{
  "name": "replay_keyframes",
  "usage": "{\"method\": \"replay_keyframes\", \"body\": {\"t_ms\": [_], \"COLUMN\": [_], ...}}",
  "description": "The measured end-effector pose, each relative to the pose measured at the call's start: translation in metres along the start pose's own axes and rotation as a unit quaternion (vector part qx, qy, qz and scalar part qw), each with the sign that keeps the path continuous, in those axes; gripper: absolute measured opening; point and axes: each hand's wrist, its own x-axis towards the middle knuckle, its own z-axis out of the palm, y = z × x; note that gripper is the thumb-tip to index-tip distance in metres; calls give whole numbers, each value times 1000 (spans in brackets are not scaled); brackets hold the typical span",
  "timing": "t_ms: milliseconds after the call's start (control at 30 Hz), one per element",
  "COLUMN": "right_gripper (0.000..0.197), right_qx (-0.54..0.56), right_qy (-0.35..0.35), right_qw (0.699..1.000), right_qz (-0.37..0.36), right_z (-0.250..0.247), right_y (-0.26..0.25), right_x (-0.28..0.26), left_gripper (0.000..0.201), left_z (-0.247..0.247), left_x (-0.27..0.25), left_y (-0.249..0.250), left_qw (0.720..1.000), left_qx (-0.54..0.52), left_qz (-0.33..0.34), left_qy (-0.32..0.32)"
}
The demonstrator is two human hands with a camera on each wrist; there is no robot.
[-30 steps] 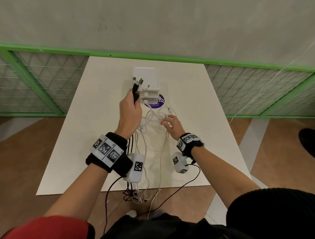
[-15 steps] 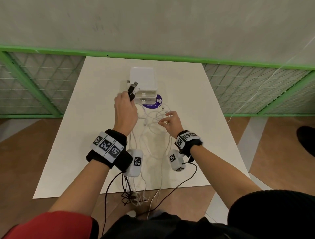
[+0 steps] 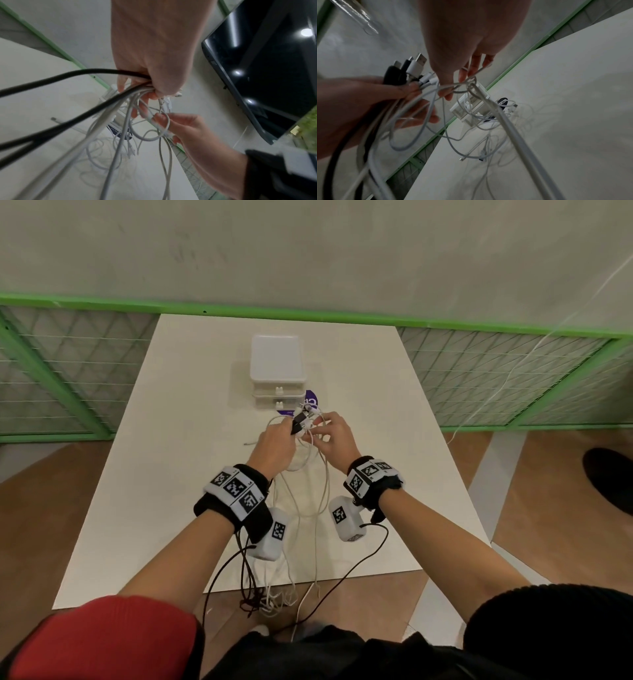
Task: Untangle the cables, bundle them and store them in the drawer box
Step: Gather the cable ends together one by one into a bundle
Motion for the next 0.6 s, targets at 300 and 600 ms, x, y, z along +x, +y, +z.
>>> {"method": "replay_keyframes", "body": {"t_ms": [300,600], "right_gripper": [19,24], "right_qx": [-51,-135], "right_qy": [-72,-122], "right_qw": [996,978], "right_qz": [32,100], "right_z": [5,1], "right_y": [14,26], "right_x": [-17,-8], "left_gripper": [22,20], "left_z": [-5,-19], "left_x": [4,-2], "left_y": [9,-2], "left_qw": [987,969], "left_qx": [-146,-154], "left_qz": [-8,24], "left_qy": [67,191]}}
